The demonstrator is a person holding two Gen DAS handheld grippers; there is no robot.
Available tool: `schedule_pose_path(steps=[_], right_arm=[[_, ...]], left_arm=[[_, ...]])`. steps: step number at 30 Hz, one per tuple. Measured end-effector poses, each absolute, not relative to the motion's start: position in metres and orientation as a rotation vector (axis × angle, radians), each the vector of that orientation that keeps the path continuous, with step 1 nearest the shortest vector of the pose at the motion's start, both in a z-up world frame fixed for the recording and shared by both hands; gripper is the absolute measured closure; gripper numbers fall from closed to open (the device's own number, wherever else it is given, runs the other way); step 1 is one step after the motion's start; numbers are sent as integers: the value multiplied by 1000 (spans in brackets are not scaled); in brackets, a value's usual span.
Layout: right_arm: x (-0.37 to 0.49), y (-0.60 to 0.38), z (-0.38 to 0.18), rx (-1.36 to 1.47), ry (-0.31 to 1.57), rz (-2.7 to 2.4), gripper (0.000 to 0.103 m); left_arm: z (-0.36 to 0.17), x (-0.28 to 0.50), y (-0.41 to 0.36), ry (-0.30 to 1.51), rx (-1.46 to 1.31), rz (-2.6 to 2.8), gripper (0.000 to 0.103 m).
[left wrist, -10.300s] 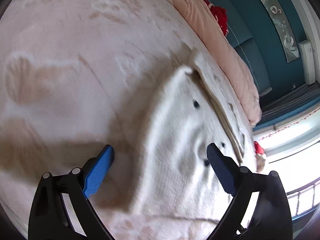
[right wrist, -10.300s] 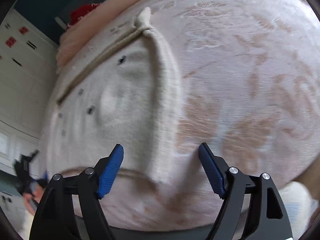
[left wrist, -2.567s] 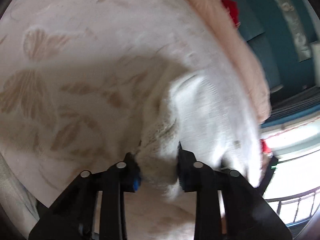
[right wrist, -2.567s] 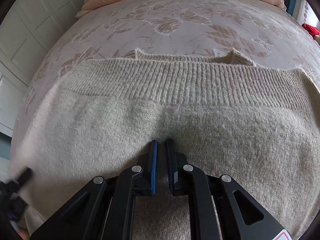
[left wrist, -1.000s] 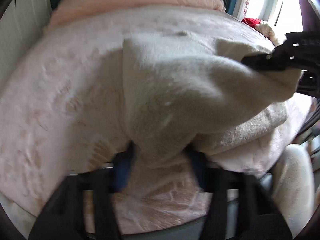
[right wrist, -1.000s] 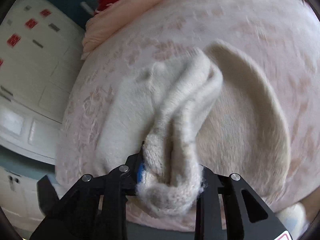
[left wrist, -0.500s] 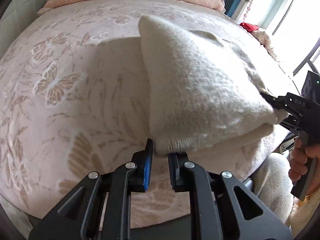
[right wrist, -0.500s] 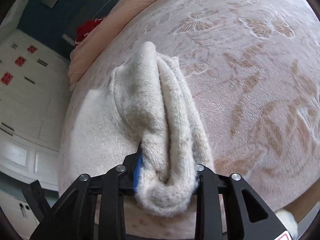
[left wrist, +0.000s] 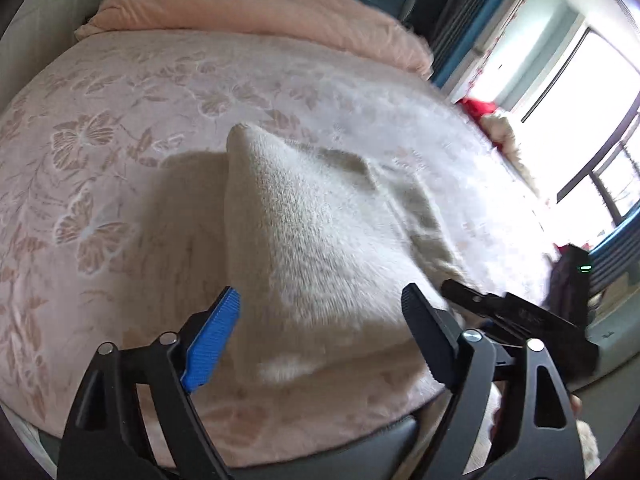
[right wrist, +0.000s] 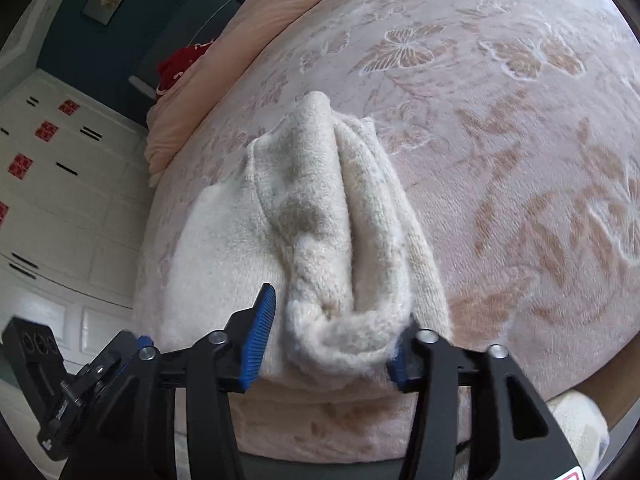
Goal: Fold small clothes
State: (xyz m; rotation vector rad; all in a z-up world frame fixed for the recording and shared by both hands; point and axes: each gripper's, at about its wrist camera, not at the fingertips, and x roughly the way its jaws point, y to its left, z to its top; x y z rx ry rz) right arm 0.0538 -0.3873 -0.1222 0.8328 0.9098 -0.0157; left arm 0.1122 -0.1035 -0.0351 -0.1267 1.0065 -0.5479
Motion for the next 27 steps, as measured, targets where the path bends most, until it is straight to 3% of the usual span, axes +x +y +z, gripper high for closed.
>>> schedule_pose_path(steps=[1, 4, 6, 9, 10, 14, 20, 27], right_arm=[[57, -386, -116, 810, 899, -27, 80], [46, -386, -85, 745, 800, -11, 82], [39, -383, -88, 692, 829, -19, 81], [45, -378, -146, 654, 1023, -43, 79], [38, -382, -149, 707, 985, -42, 78], [30, -391, -109, 749, 910, -101, 73], [55, -366, -33, 459, 785, -156, 69], [120, -348, -47, 440, 866, -55, 75]], left_arm=[[-41, 118, -109, 1036, -103, -536, 47], [-53, 126, -117, 1077, -14, -461, 52], [-61, 125, -118, 1091, 36, -443, 51], [-73, 122, -119, 1109, 86, -429, 48], [-75, 122, -119, 1110, 92, -428, 46], [-74, 123, -120, 1108, 114, -417, 46], [-75, 125, -119, 1113, 96, -400, 44], [-76, 124, -120, 1112, 104, -402, 42]])
